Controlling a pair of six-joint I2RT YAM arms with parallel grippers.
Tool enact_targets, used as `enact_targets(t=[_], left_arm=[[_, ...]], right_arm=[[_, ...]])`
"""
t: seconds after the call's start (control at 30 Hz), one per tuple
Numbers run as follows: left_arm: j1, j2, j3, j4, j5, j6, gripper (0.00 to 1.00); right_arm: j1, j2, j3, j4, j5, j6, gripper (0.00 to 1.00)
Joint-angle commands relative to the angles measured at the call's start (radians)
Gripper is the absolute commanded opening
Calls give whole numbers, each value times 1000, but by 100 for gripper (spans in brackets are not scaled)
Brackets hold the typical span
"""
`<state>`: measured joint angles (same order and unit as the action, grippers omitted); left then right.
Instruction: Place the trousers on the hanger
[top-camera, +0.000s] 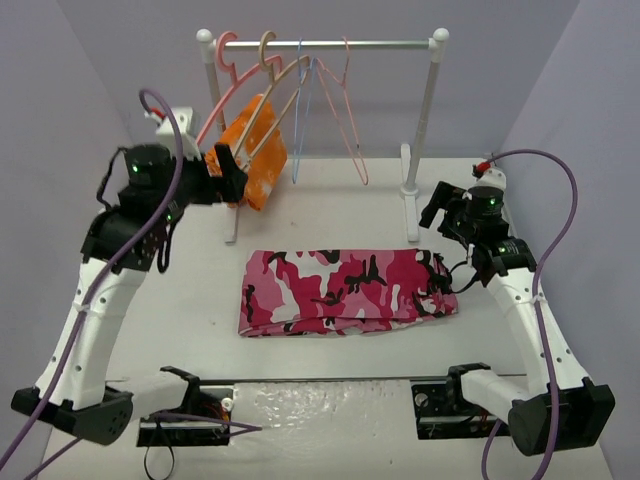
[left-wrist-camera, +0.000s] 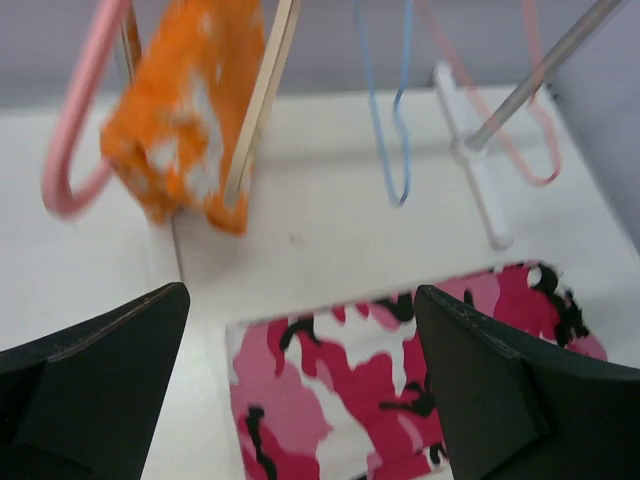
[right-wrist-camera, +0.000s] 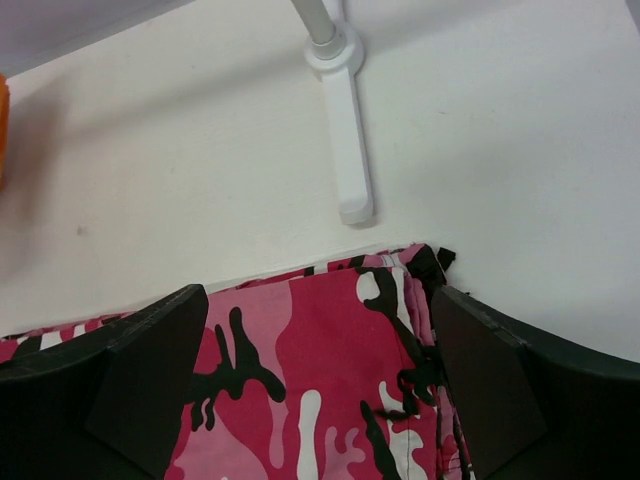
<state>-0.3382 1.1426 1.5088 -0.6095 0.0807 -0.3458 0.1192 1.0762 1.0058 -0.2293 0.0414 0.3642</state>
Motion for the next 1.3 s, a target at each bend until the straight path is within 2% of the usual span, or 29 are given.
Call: enact_targets(t=[0.0,0.07,0.13,0.23,0.33,0.4,0.47,0.6,0.77,1.0,1.27], left_arm=[[26,157,327,-39,122,182,94],[42,254,501,-55,198,201,94],[48,365,635,-93,221,246,94],[60,571,913,-152,252,300,94],[82,723,1117,-211,300,310,90],[92,804,1201,-226,305,310,90],[98,840,1214,-216,300,316,88],[99,846,1147,-158,271,334,85],[105,855,1130,-162,277,343,77],[104,835,1058,-139,284,340,54],[100,852,1056,-141,278,340,48]], right_arm=[[6,-10,61,5,-99,-69,92],[5,-8,60,5,-120,-83,92],[5,-11,51,7,-134,-93,92],[5,-12,40,4,-152,-103,92],[5,-7,34,5,-167,-108,92],[6,-4,32,5,-172,-110,92],[5,-5,28,6,-175,-111,92],[5,-8,9,8,-172,-111,92],[7,-5,-7,10,-176,-110,92],[5,7,-12,16,-185,-110,92],[6,-11,-29,22,-186,-107,92]])
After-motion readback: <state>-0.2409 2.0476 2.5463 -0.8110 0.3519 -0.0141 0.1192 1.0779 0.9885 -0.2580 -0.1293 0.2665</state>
